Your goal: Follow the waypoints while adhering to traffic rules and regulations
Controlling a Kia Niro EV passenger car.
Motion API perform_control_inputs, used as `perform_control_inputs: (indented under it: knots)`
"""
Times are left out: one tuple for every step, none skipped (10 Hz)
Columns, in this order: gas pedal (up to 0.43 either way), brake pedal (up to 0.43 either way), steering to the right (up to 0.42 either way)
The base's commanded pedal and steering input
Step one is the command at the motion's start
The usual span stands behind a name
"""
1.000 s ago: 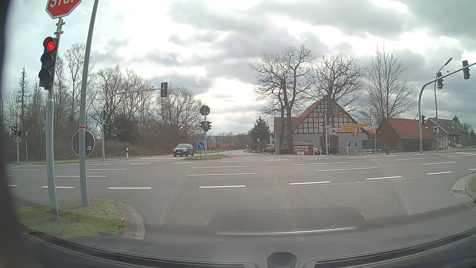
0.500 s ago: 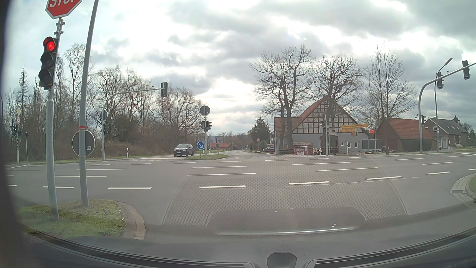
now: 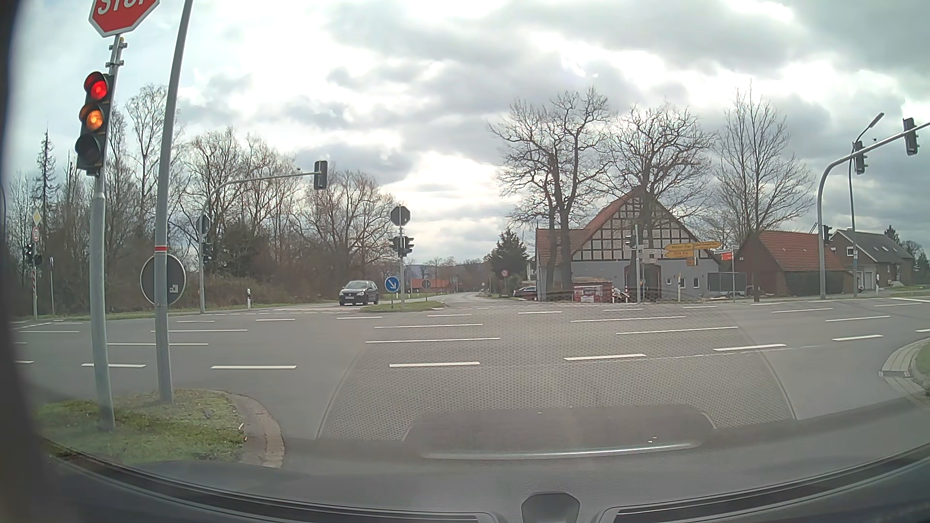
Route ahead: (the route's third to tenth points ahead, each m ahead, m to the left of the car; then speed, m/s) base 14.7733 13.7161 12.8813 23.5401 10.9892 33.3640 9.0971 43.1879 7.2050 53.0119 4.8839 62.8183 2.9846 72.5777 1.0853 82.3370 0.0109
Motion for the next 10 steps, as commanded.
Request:
perform_control_inputs:
  knots:
    - [0.0, 0.22, -0.002]
    - [0.0, 0.22, -0.002]
    - [0.0, 0.22, -0.002]
    - [0.0, 0.11, -0.002]
    - [0.0, 0.0, -0.002]
    - [0.0, 0.0, -0.002]
    - [0.0, 0.0, -0.002]
    - [0.098, 0.0, -0.002]
    - [0.118, 0.0, -0.002]
    - [0.15, 0.0, -0.002]
